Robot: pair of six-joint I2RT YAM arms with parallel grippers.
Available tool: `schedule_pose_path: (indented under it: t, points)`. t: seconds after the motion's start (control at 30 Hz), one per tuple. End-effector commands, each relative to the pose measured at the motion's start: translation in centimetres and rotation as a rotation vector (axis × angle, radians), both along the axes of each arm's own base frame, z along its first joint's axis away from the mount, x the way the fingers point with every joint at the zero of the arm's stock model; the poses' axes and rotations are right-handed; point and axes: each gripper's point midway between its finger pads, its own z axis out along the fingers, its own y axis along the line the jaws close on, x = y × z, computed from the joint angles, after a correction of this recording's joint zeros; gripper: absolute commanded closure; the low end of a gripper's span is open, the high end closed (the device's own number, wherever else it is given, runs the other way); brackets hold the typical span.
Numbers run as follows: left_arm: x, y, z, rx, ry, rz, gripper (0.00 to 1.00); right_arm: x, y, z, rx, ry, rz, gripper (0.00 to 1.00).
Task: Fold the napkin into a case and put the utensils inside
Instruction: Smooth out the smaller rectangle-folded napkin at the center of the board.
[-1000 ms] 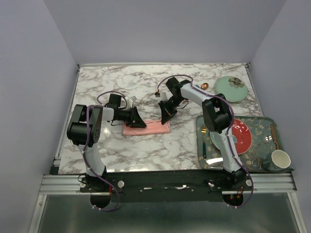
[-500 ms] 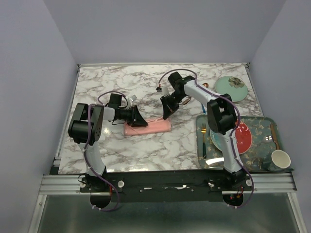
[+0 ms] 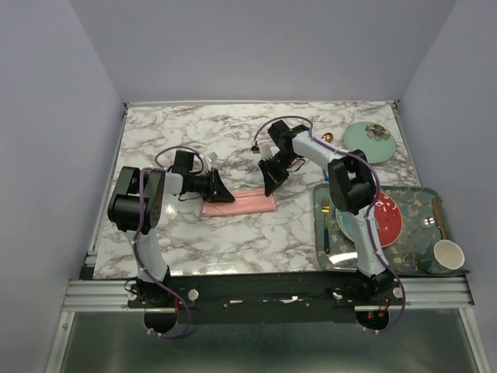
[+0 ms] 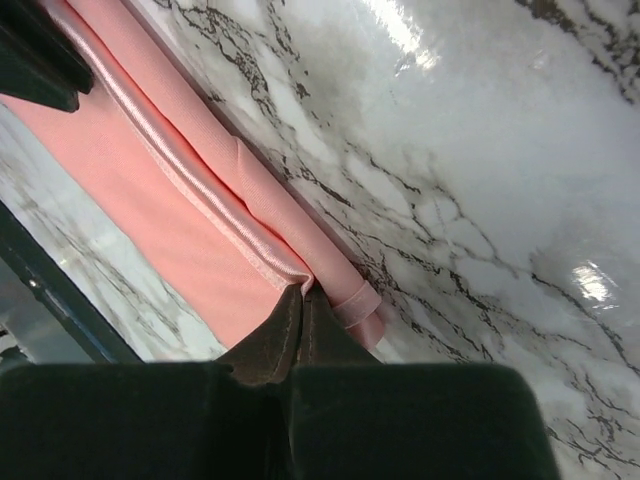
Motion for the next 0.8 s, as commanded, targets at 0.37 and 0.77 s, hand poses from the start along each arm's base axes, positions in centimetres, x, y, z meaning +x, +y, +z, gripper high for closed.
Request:
schedule_pose_path:
  t: [0.37, 0.77]
  points:
    - [0.1, 1.2, -2.8, 0.069, 0.081, 0.034, 0.89, 0.1, 1.6, 10.9, 0.258, -0.179, 0.024, 0.02]
    - [-0.3, 1.4, -3.5, 0.086, 0.109, 0.029, 0.90, -6.5, 8.6, 9.8, 0.488, 0.328, -0.054, 0.00]
